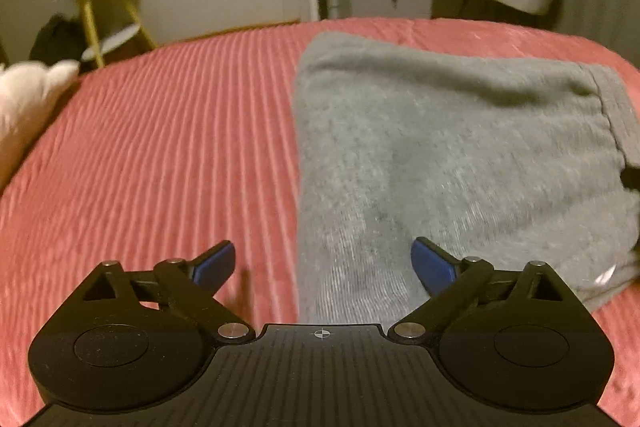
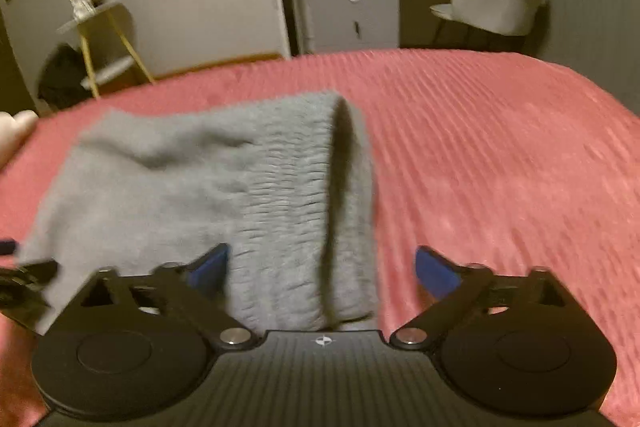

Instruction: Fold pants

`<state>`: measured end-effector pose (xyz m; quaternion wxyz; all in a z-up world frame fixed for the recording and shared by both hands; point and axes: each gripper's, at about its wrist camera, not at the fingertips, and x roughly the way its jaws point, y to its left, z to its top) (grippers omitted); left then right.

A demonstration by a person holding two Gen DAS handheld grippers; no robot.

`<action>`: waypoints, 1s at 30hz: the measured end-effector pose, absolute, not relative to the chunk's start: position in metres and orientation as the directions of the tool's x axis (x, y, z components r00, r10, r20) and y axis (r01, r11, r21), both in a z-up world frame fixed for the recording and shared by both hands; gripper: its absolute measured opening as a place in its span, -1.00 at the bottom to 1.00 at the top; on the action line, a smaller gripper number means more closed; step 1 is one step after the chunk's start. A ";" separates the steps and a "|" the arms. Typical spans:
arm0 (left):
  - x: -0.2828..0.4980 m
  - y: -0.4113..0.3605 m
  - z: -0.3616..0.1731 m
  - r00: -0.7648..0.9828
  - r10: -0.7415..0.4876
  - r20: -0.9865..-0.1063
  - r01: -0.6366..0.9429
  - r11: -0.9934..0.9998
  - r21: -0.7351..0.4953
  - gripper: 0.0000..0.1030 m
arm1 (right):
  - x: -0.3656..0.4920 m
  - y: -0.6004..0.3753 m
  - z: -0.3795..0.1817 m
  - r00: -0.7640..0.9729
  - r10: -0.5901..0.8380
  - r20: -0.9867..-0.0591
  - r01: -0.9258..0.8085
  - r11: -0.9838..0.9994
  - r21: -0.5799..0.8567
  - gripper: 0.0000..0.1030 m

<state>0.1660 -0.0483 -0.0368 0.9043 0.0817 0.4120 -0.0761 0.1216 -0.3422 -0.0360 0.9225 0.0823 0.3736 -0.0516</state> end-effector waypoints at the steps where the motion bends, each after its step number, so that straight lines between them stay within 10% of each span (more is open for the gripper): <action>1: 0.164 -0.049 -0.032 0.648 -0.052 -0.759 0.182 0.979 0.089 0.91 | 0.119 -0.343 -0.038 0.725 -0.029 -0.688 0.153 0.981 0.119 0.92; 7: 0.130 -0.062 -0.015 0.697 0.029 -0.716 0.191 0.956 0.224 0.90 | 0.084 -0.325 -0.025 0.759 -0.126 -0.639 0.242 0.965 0.097 0.92; 30: 0.034 -0.064 -0.004 0.742 -0.086 -0.665 0.188 0.979 0.083 0.95 | -0.005 -0.254 0.001 0.802 -0.156 -0.576 0.227 0.973 0.052 0.92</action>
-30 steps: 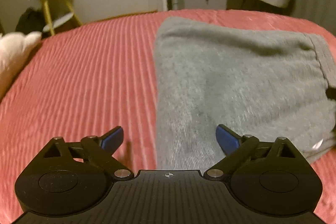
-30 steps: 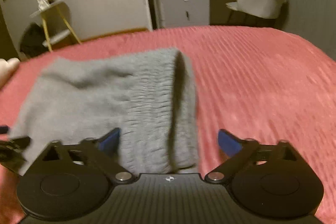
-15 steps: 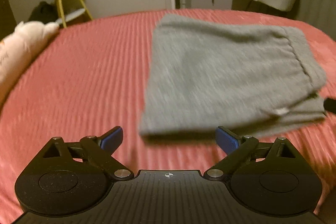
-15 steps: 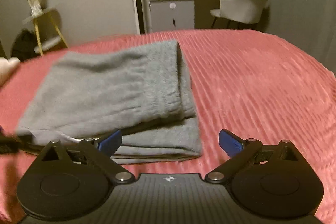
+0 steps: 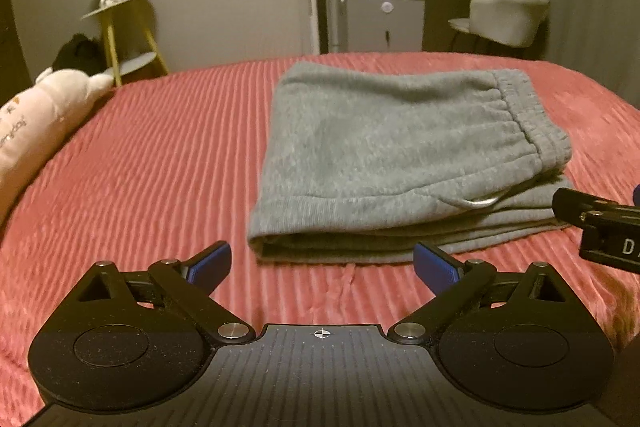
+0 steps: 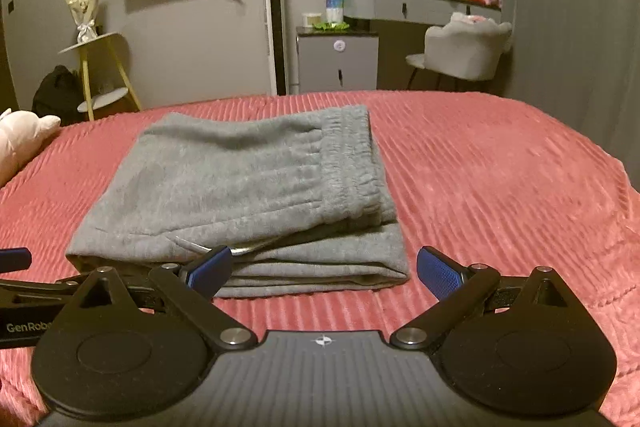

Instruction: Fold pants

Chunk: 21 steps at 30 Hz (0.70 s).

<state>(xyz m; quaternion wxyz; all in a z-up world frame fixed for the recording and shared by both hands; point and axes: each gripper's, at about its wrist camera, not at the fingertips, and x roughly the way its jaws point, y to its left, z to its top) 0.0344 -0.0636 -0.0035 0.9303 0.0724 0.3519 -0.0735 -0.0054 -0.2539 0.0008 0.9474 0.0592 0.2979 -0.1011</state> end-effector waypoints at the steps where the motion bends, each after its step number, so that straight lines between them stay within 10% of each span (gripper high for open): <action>1: 0.035 -0.063 -0.005 0.740 -0.081 -0.668 0.182 0.980 0.082 0.95 | -0.005 -0.252 -0.001 0.802 -0.164 -0.574 0.238 0.970 0.055 0.92; 21: 0.049 -0.066 -0.018 0.732 -0.073 -0.677 0.158 0.985 0.064 0.95 | 0.010 -0.236 -0.016 0.789 -0.202 -0.580 0.222 0.974 -0.038 0.92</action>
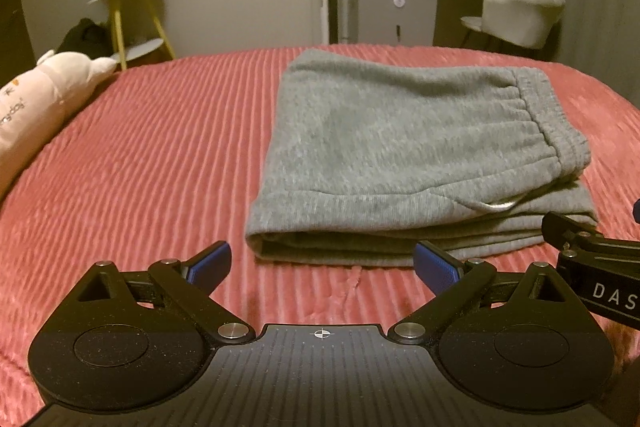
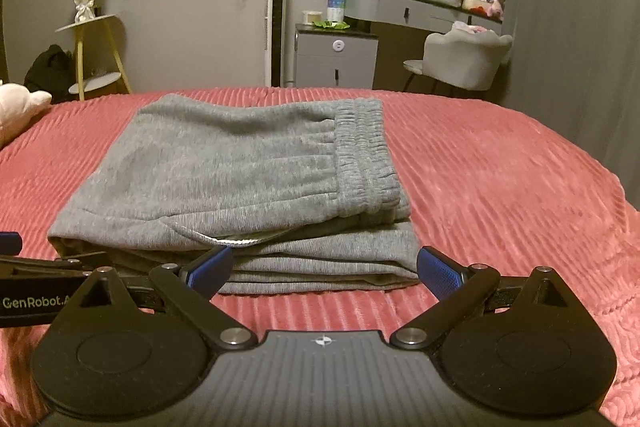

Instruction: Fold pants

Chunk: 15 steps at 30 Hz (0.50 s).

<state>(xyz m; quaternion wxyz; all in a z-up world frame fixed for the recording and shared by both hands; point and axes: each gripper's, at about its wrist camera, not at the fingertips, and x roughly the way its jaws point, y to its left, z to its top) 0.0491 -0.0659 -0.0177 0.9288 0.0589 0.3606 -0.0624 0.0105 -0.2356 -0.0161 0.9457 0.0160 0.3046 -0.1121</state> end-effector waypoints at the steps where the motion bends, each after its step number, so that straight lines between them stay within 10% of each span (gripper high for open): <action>1: 0.049 -0.066 -0.018 0.732 -0.074 -0.678 0.159 0.985 0.064 0.95 | 0.011 -0.235 -0.017 0.788 -0.202 -0.582 0.221 0.975 -0.039 0.92; 15: 0.049 -0.067 -0.019 0.731 -0.073 -0.679 0.166 0.983 0.074 0.95 | 0.011 -0.241 -0.018 0.774 -0.196 -0.603 0.237 0.971 -0.011 0.92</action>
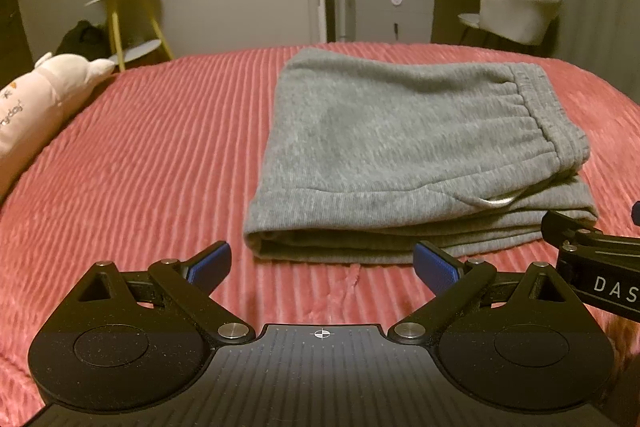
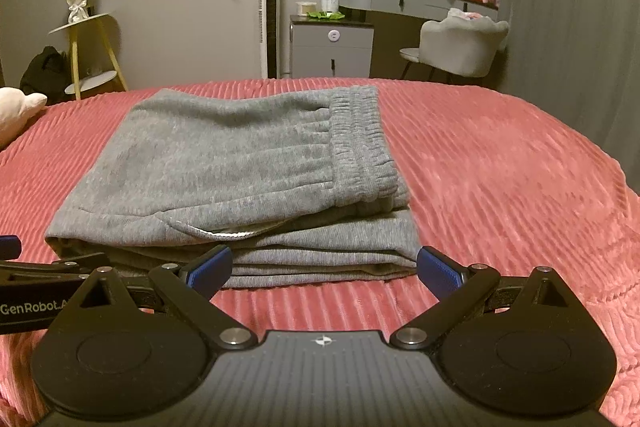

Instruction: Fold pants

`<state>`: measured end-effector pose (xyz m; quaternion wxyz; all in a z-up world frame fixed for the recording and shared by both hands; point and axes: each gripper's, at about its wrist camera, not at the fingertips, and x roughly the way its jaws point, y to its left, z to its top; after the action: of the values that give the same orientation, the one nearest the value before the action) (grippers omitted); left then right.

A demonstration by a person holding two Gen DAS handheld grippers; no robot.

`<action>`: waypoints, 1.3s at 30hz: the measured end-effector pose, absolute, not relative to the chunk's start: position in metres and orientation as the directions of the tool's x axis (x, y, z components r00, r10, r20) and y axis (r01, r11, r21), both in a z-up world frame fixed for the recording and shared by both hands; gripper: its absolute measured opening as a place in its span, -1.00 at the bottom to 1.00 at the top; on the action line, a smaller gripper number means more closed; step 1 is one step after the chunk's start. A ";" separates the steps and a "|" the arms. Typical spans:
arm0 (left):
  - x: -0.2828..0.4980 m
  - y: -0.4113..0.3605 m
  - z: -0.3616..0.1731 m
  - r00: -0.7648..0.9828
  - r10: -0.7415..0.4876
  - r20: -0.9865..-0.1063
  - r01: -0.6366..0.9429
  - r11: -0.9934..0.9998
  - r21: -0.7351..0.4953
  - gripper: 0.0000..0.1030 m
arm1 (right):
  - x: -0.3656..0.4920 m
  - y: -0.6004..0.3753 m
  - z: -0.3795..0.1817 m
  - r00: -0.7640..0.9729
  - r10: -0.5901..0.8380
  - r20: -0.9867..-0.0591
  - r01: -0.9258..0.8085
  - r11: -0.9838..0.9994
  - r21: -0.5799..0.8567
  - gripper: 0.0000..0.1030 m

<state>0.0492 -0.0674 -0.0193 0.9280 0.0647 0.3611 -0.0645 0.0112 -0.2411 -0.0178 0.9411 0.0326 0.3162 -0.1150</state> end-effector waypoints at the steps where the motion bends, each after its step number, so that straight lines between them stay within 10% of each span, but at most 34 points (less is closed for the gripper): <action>1: 0.049 -0.067 -0.019 0.731 -0.073 -0.678 0.167 0.983 0.075 0.95 | 0.011 -0.241 -0.018 0.774 -0.195 -0.602 0.235 0.972 -0.014 0.92; 39: 0.051 -0.065 -0.020 0.734 -0.089 -0.673 0.195 0.977 0.083 0.95 | 0.014 -0.250 -0.021 0.759 -0.179 -0.626 0.246 0.969 0.021 0.92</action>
<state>0.0505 -0.0655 -0.0200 0.9282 0.0739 0.3566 -0.0764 0.0139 -0.2498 -0.0208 0.9364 0.0509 0.3280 -0.1136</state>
